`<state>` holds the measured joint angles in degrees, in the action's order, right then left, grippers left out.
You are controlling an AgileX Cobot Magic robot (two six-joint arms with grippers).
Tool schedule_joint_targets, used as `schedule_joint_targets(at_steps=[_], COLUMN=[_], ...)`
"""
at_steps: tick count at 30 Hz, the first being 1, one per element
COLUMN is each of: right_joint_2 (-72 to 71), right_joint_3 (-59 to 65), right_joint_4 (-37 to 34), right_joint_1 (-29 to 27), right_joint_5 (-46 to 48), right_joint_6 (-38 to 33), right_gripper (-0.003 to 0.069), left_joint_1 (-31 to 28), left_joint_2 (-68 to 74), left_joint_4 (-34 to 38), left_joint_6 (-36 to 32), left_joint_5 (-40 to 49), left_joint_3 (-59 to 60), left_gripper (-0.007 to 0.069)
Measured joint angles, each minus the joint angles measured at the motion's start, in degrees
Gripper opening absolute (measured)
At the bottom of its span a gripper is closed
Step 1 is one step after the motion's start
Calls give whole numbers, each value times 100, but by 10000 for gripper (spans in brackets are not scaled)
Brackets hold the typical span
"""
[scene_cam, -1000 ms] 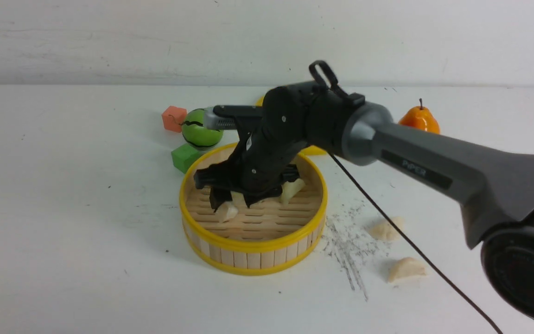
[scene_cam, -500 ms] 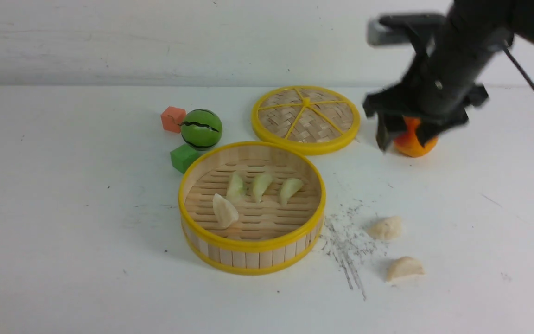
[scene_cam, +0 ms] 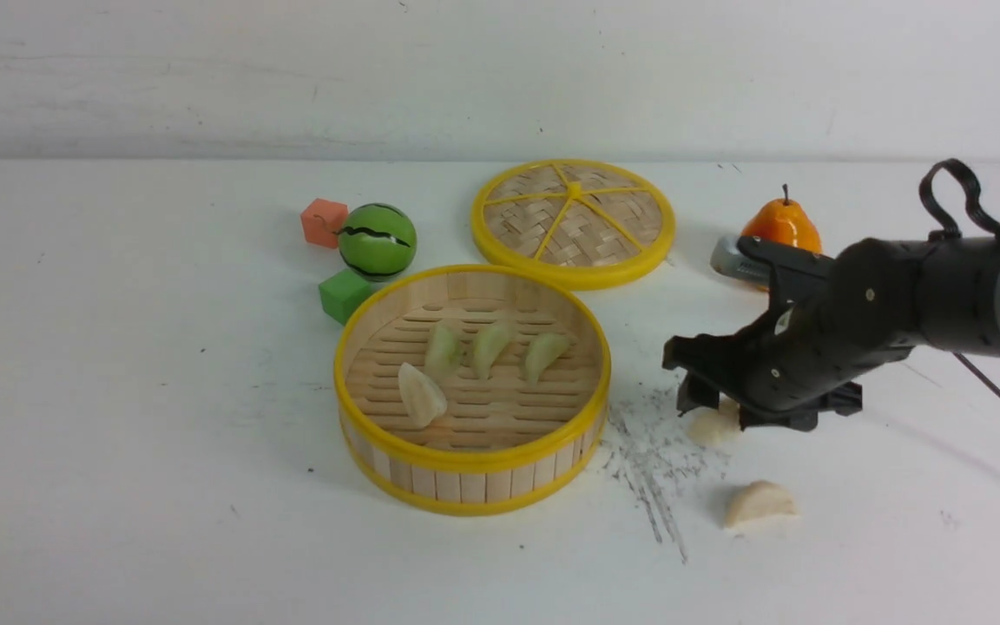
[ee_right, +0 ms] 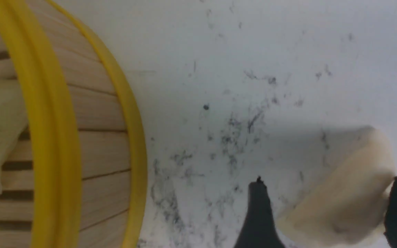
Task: Put the dumplings into the steamer on the white table.
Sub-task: 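Reach for and grasp a dumpling lying on the table beside the steamer, then place the dumpling in the bamboo steamer basket with the right gripper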
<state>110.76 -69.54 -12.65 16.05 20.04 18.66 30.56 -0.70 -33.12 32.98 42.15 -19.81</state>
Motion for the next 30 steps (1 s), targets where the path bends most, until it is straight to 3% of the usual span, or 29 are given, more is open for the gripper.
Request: schedule_joint_targets(at_steps=[6, 9, 15, 18, 23, 30], right_joint_2=[187, 187, 118, -254, -721, -659], right_joint_3=[11, 11, -16, -43, -586, -1646], right_joint_4=[220, 230, 222, 222, 222, 51], right_joint_1=[0, 0, 7, 97, 343, 1377], right_joint_5=[-220, -214, 114, 958, 1441, 1455], right_joint_6=[5, -118, -838, -1442, -1706, -1731], right_gripper=[379, 305, 289, 189, 192, 192], left_joint_1=[0, 0, 0, 0, 0, 0], left_joint_2=[0, 0, 0, 0, 0, 0], left_joint_4=[-23, -23, 57, 86, -55, -117], left_joint_6=[0, 0, 613, 1056, 1136, 1178], left_joint_5=[-5, -13, -330, -473, -468, -423], left_joint_3=[0, 0, 0, 0, 0, 0], left_gripper=[31, 34, 35, 35, 35, 37])
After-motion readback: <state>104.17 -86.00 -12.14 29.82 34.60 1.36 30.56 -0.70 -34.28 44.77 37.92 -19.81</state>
